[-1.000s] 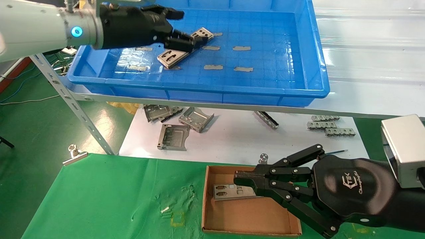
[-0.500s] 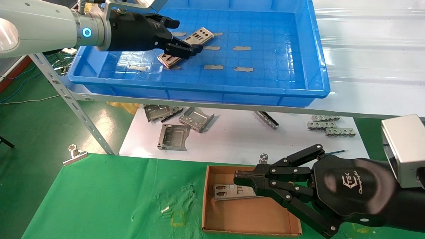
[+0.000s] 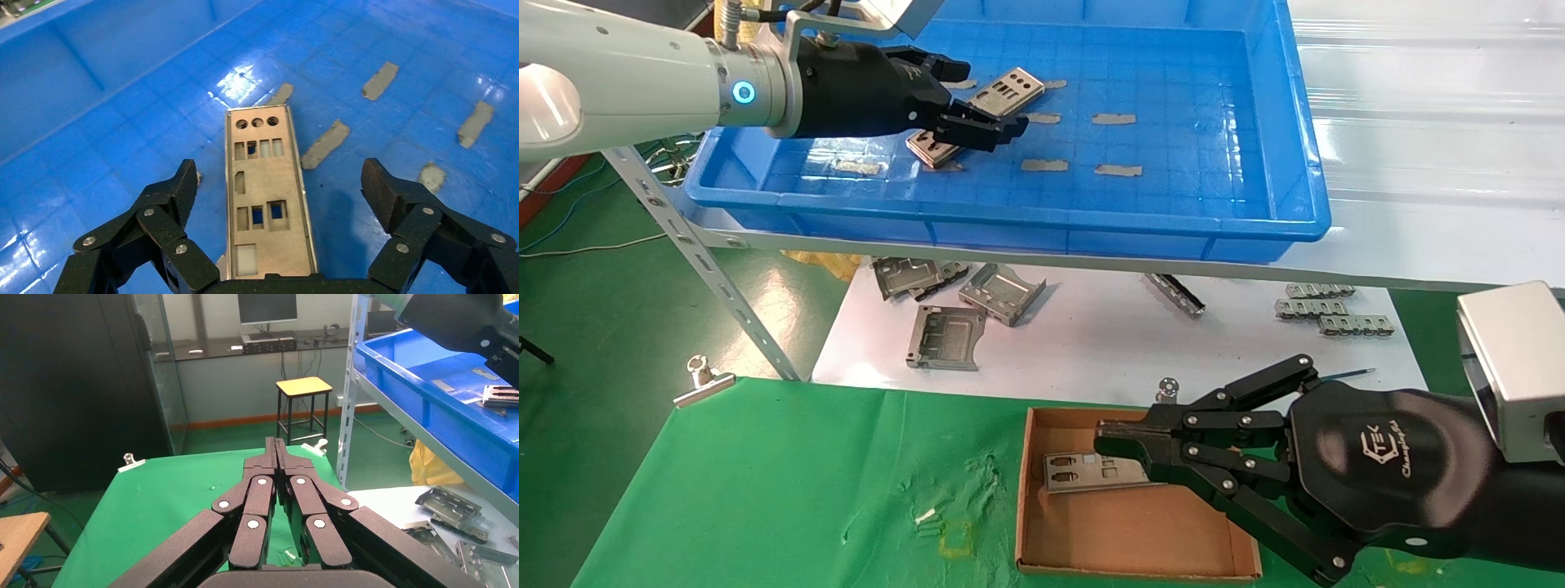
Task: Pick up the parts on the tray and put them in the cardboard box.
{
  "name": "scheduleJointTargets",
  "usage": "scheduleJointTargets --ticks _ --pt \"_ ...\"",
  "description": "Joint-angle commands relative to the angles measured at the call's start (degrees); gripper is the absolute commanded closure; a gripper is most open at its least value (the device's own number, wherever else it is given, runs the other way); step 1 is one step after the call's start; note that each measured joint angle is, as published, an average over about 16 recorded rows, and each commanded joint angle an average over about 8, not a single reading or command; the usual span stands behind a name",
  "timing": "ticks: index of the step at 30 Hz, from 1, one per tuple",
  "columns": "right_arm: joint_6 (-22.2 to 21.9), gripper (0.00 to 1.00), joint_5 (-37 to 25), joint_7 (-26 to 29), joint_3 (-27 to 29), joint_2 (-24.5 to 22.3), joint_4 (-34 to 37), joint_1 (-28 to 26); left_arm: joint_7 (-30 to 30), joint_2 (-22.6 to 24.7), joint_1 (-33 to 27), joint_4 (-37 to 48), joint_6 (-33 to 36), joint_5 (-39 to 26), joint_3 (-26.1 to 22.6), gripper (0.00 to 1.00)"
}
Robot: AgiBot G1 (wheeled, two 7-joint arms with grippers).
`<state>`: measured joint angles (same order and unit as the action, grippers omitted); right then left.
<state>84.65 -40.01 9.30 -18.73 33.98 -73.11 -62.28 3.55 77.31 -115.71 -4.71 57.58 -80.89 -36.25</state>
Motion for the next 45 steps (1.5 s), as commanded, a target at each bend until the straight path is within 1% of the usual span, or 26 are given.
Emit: scheduleJointTargets --ticks 1,19,45 --pt "0.00 1.00 0.00 0.00 0.00 0.00 0.00 0.00 0.27 0.06 0.23 -0.04 -0.51 0.12 -0.02 1.00" --pt "-0.01 1.00 0.02 -0.02 -0.03 -0.01 0.00 -0.01 4.00 0.20 1.56 -1.49 -3.48 1.35 -0.78 1.00" --pt "-0.03 1.00 0.05 -0.03 -0.07 -0.03 0.00 -0.02 3.87 0.30 1.35 -2.80 -6.71 3.21 -2.45 0.99"
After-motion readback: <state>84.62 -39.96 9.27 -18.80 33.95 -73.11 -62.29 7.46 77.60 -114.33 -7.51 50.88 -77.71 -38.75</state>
